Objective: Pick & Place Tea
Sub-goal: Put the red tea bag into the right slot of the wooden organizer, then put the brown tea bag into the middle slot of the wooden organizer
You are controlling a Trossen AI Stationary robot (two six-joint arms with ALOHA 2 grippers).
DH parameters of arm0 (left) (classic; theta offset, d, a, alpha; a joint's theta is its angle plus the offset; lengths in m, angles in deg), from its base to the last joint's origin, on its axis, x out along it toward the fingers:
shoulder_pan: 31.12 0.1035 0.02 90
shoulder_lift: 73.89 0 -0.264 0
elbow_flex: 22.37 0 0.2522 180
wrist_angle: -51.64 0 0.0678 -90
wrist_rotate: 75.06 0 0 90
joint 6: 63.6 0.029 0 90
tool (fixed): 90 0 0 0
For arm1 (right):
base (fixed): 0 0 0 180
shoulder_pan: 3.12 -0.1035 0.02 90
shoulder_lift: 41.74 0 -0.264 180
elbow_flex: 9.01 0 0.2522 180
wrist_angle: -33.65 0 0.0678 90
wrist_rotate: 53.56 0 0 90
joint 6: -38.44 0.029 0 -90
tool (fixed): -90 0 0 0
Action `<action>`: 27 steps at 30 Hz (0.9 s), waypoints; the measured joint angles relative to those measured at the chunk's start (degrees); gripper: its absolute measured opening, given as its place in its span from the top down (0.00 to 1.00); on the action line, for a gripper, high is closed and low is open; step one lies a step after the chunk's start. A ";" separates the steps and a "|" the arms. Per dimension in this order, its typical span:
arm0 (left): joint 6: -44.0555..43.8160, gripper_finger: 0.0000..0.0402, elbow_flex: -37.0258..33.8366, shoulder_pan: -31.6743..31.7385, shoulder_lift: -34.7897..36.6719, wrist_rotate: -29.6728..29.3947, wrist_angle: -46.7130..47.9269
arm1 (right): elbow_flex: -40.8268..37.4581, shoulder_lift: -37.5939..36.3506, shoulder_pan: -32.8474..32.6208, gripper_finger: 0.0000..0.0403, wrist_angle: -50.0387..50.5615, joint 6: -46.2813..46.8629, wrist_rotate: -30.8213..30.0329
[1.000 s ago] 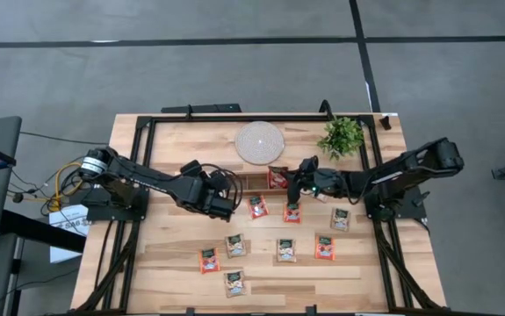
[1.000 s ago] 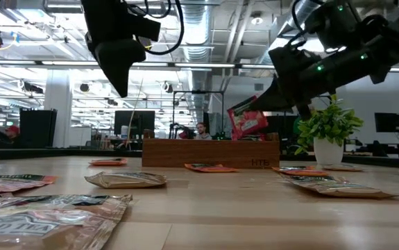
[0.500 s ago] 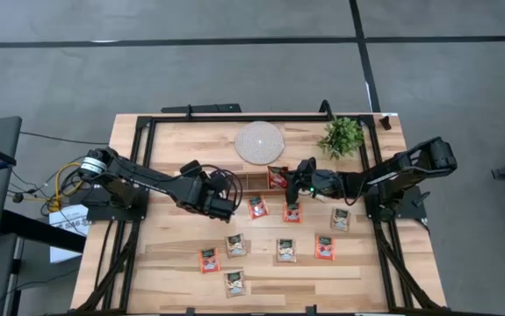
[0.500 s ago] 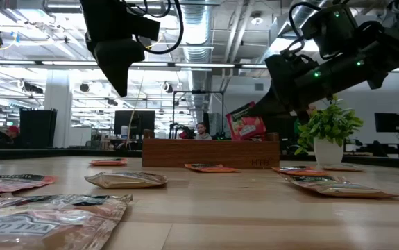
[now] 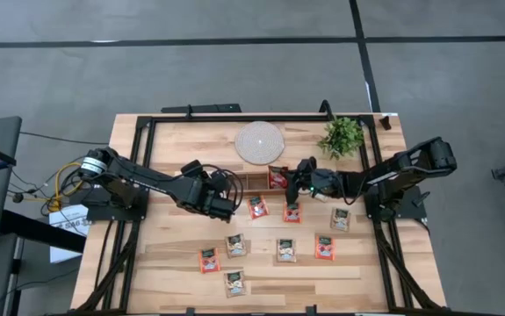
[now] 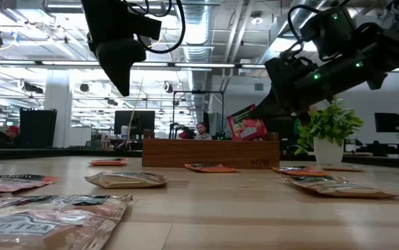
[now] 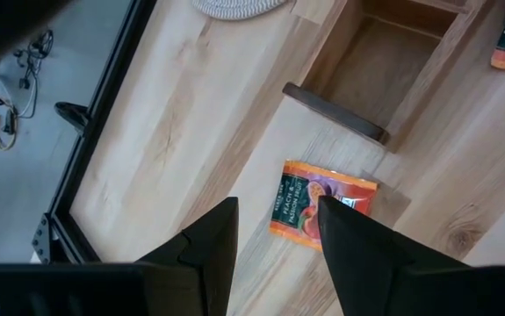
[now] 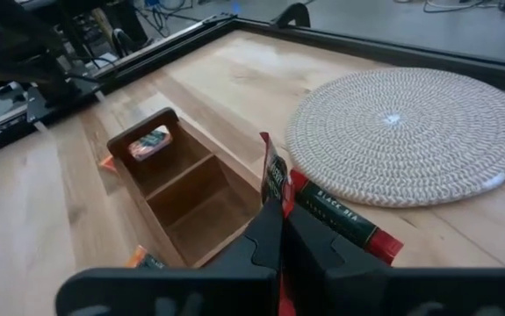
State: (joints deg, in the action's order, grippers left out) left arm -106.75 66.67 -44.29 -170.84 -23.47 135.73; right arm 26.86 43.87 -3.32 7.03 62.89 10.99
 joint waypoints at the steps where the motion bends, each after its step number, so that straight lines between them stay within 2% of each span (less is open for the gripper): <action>1: 0.00 0.62 0.00 0.00 0.00 -0.01 -0.01 | 0.00 0.00 0.04 1.00 -0.07 0.00 0.07; 7: 0.03 0.62 0.00 0.02 0.00 -0.02 -0.07 | 0.00 0.00 0.02 0.98 -0.59 -0.46 1.31; 17: 0.24 0.62 0.00 0.02 0.00 -0.48 -0.16 | 0.00 0.00 0.05 0.78 -0.52 -0.92 1.02; 22: 0.24 0.62 0.00 0.02 0.00 -0.48 -0.13 | -0.01 -0.97 0.99 0.76 -0.44 -2.40 0.56; 27: 0.26 0.62 0.00 0.02 -0.02 -0.46 0.44 | 0.46 -6.86 0.94 0.77 1.46 -9.08 0.57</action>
State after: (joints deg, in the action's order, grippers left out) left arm -106.49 66.67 -44.27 -170.86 -23.93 136.17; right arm 27.31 37.01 -2.38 8.49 53.81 11.56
